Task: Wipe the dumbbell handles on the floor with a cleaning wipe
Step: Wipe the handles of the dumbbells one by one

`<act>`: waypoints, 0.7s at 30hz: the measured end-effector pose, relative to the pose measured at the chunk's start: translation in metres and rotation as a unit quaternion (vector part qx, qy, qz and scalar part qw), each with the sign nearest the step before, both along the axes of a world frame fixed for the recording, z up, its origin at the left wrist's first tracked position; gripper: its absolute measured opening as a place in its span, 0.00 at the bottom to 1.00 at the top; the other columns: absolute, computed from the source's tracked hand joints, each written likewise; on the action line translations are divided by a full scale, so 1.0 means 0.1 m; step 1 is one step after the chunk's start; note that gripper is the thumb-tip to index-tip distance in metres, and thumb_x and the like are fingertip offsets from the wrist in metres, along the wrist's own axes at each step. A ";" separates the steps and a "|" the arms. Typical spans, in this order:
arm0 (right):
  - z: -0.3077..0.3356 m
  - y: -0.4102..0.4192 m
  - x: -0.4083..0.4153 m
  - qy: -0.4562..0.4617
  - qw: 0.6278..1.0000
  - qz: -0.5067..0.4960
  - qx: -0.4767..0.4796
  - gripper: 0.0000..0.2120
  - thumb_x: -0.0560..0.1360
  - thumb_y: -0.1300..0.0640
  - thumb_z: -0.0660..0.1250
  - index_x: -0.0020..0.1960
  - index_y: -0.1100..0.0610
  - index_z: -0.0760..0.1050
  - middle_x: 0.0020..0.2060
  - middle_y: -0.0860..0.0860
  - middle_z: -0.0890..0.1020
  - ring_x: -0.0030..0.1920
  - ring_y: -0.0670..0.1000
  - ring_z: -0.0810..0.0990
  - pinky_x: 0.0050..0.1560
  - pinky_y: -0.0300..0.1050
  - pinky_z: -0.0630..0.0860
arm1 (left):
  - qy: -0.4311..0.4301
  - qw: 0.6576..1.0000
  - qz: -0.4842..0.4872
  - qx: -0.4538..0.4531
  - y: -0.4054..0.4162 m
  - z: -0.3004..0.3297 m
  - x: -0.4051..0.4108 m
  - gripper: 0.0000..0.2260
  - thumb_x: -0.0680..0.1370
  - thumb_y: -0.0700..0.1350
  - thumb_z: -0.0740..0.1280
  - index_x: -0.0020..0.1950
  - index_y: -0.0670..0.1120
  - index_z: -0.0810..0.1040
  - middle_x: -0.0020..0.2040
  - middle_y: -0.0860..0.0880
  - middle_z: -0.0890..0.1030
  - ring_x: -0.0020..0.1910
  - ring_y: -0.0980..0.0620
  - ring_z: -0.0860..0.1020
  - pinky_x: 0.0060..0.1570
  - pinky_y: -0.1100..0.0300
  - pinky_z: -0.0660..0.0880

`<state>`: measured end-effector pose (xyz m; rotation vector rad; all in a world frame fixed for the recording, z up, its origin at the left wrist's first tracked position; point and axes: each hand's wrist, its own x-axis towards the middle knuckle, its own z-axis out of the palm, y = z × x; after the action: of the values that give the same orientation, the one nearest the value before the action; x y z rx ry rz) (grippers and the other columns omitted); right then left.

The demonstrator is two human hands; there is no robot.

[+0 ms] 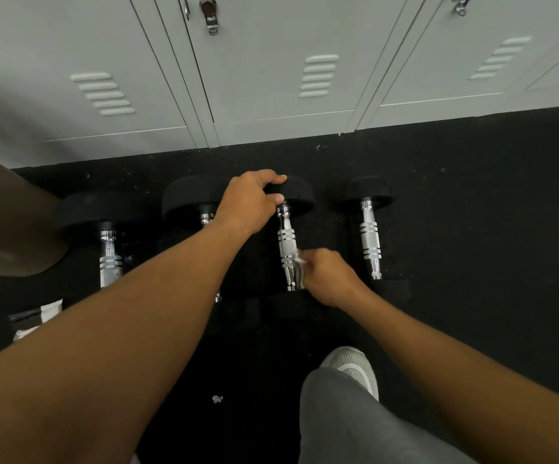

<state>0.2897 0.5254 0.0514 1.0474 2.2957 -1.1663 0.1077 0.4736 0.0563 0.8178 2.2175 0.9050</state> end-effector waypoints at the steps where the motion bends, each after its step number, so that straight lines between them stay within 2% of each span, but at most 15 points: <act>1: -0.01 0.02 -0.02 -0.005 1.000 -0.019 -0.016 0.11 0.77 0.59 0.61 0.44 0.59 0.81 0.37 0.55 0.84 0.40 0.55 0.83 0.43 0.47 0.78 | -0.003 1.000 0.002 0.004 0.00 -0.01 0.00 0.18 0.76 0.42 0.72 0.65 0.53 0.79 0.67 0.50 0.78 0.65 0.52 0.76 0.64 0.62 0.67; 3: -0.05 0.10 -0.16 -0.004 0.996 -0.085 -0.041 0.13 0.74 0.62 0.61 0.35 0.60 0.80 0.30 0.55 0.83 0.35 0.53 0.81 0.40 0.45 0.76 | -0.005 1.000 0.004 0.007 -0.01 -0.01 0.00 0.18 0.76 0.42 0.72 0.65 0.53 0.79 0.67 0.50 0.78 0.65 0.52 0.76 0.61 0.64 0.67; 6: -0.10 0.24 -0.47 0.021 0.971 -0.220 -0.090 0.10 0.67 0.67 0.59 0.31 0.64 0.77 0.28 0.60 0.81 0.32 0.56 0.80 0.34 0.45 0.73 | -0.004 1.000 0.001 0.006 -0.01 0.00 0.01 0.18 0.77 0.41 0.72 0.66 0.53 0.79 0.67 0.50 0.78 0.65 0.52 0.76 0.59 0.65 0.66; 9: -0.17 0.29 -0.71 0.060 0.943 -0.307 -0.110 0.08 0.70 0.64 0.61 0.34 0.63 0.76 0.30 0.57 0.79 0.32 0.55 0.78 0.33 0.46 0.72 | 0.000 1.000 -0.004 0.005 -0.01 0.02 0.01 0.18 0.77 0.41 0.71 0.66 0.52 0.79 0.67 0.49 0.78 0.65 0.52 0.76 0.59 0.66 0.65; 12: -0.21 0.26 -0.74 0.063 0.939 -0.327 -0.080 0.12 0.76 0.57 0.63 0.35 0.59 0.76 0.33 0.54 0.78 0.35 0.53 0.78 0.35 0.44 0.72 | 0.004 1.000 -0.008 0.004 -0.01 0.03 0.02 0.19 0.77 0.41 0.71 0.67 0.52 0.78 0.68 0.50 0.77 0.65 0.52 0.76 0.58 0.67 0.65; 15: -0.23 0.35 -0.66 0.057 0.920 -0.386 -0.033 0.11 0.78 0.55 0.64 0.46 0.63 0.78 0.42 0.56 0.81 0.43 0.57 0.81 0.42 0.48 0.78 | 0.007 1.000 -0.006 0.004 -0.01 0.03 0.02 0.19 0.77 0.41 0.71 0.67 0.52 0.78 0.68 0.50 0.77 0.66 0.51 0.75 0.59 0.66 0.65; 17: -0.18 0.40 -0.60 0.062 0.923 -0.378 -0.044 0.11 0.78 0.56 0.63 0.45 0.63 0.79 0.42 0.59 0.82 0.44 0.59 0.81 0.43 0.49 0.77 | 0.007 1.000 -0.006 0.001 -0.01 0.04 0.02 0.18 0.77 0.41 0.71 0.66 0.52 0.78 0.68 0.50 0.77 0.66 0.51 0.75 0.59 0.66 0.65; 19: -0.14 0.29 -0.56 0.080 0.947 -0.303 -0.075 0.12 0.78 0.55 0.63 0.45 0.61 0.82 0.36 0.58 0.82 0.40 0.58 0.82 0.40 0.48 0.77 | 0.007 1.000 -0.004 0.000 0.00 0.04 0.03 0.18 0.77 0.41 0.71 0.66 0.53 0.79 0.67 0.50 0.78 0.65 0.51 0.76 0.58 0.67 0.65; 21: -0.06 0.15 -0.48 0.076 0.976 -0.194 -0.055 0.12 0.80 0.54 0.61 0.56 0.54 0.82 0.36 0.53 0.81 0.36 0.53 0.80 0.35 0.43 0.74 | 0.005 1.000 -0.001 -0.001 0.00 0.02 0.02 0.18 0.77 0.41 0.71 0.66 0.53 0.79 0.66 0.49 0.78 0.64 0.52 0.77 0.57 0.67 0.65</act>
<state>0.2422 0.5402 0.0456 1.4529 2.1627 -1.5519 0.1101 0.4737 0.0586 0.8249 2.2257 0.8990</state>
